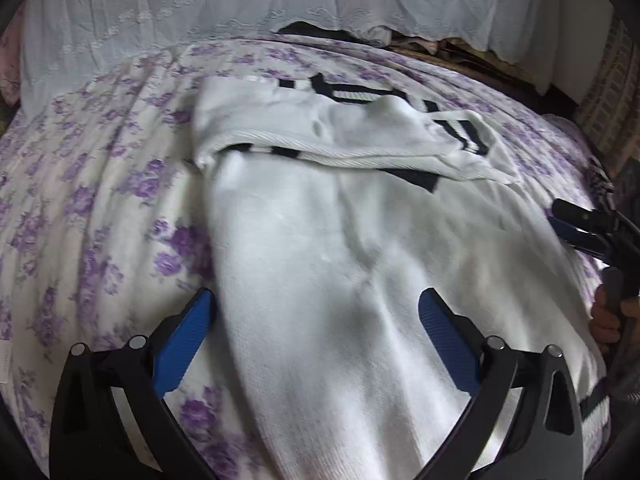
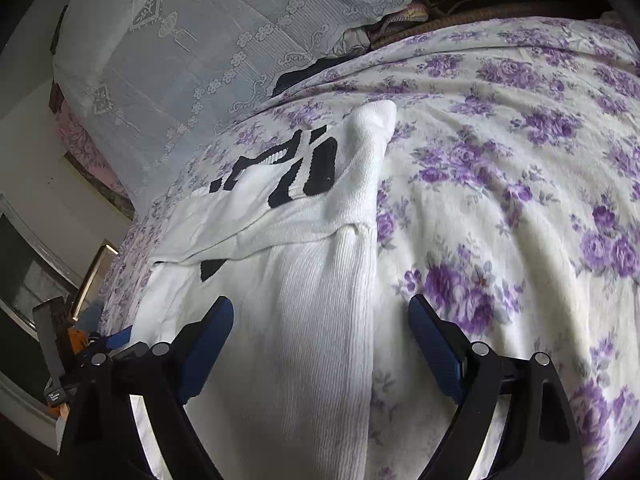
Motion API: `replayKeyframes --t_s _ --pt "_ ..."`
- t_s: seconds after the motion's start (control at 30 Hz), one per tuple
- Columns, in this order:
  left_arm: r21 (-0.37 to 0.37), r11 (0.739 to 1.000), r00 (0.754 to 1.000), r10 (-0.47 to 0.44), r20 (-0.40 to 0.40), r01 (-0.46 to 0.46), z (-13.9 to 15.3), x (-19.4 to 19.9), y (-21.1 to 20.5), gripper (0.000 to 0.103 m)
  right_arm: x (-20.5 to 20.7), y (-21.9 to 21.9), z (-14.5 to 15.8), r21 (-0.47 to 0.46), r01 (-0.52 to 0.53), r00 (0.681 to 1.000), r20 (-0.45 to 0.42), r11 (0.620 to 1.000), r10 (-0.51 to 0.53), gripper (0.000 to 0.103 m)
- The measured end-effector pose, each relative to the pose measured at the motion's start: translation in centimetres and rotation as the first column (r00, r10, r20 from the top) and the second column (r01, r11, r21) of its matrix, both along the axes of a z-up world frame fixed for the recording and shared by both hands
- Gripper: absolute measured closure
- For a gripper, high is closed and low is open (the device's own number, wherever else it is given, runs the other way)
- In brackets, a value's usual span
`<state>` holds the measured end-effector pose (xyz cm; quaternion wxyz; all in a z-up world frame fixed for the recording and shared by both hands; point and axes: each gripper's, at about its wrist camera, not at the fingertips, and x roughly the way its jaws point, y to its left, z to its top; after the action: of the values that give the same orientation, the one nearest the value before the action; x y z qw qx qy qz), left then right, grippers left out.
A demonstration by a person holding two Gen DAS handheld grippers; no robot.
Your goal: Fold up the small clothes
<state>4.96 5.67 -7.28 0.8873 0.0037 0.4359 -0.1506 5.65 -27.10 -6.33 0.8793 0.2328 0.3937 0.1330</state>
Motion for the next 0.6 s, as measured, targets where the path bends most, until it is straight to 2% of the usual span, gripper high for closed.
replayKeyframes --t_s 0.1,0.23,0.33,0.6 --pt "-0.070 0.996 0.998 -0.059 -0.019 0.058 0.0 -0.6 0.1 0.004 -0.8 -0.2 -0.2 0.037 -0.015 1.000 -0.006 0.999 0.016 0.013" --pt "-0.240 0.963 0.987 -0.144 -0.073 0.123 -0.3 -1.1 0.9 0.004 -2.4 -0.2 -0.5 0.100 -0.052 0.998 -0.011 0.994 0.054 0.013" --pt "-0.328 0.933 0.976 -0.190 -0.108 0.145 -0.7 -1.2 1.2 0.004 -3.7 0.0 -0.5 0.144 -0.098 0.995 -0.009 0.985 0.100 0.013" --pt "-0.401 0.892 0.950 -0.284 -0.133 0.210 -1.0 -3.9 0.6 0.005 -7.1 0.4 -0.4 0.244 -0.206 0.978 0.013 0.948 0.209 0.014"
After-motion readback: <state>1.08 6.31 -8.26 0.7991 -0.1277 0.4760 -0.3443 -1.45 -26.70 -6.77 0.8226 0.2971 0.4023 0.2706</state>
